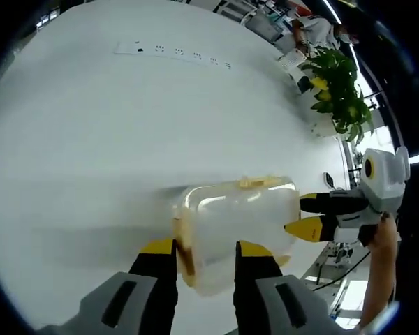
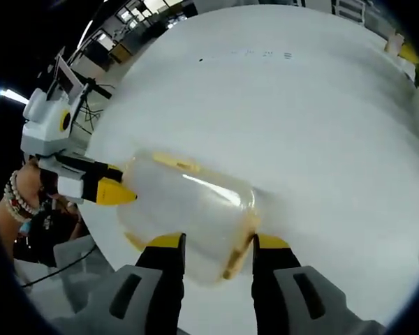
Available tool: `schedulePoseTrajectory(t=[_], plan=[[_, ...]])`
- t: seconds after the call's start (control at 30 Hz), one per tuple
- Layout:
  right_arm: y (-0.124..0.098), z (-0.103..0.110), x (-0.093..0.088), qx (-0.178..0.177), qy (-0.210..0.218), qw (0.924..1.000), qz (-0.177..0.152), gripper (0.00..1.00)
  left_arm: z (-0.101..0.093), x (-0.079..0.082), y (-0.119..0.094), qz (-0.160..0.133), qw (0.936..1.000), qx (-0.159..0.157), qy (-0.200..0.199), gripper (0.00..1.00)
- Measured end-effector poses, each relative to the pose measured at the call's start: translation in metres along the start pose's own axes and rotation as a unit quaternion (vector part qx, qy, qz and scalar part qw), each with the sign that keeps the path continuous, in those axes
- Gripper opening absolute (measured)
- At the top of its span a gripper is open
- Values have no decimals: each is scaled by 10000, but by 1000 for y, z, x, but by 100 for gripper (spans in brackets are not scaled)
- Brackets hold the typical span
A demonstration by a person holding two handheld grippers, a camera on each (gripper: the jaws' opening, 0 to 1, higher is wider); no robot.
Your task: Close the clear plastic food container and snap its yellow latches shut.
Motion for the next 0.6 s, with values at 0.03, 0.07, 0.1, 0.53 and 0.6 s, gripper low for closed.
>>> schedulePoseTrajectory(t=[0.03, 0.07, 0.1, 0.53, 0.6], plan=[[0, 1, 0, 5, 8, 10000, 3, 34, -8, 5, 5, -224, 9987, -429, -144, 21], [0, -1, 1, 2, 17, 10000, 12, 34, 1, 1, 2, -49, 9999, -104, -117, 21], [0, -1, 1, 7, 18, 10000, 10, 34, 1, 1, 2, -44, 9999, -101, -87, 21], [-4, -3, -1, 70, 26, 10000, -58, 33, 5, -1, 3, -42, 9999, -125, 28, 23], [-4, -3, -3, 72, 13, 9999, -79, 33, 6, -2, 3, -57, 9999, -140, 69, 23]])
Point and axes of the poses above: the point that each gripper's makers call its tool centre point, and the gripper's own axes: y roughly forward along the fingers, z roughly to its left, x roughly out of its top, the point moved 9 cm from there along -y, roughly backward along the fingers, and after that the axes turned 13 degrees about z, right-handed, at the moved point
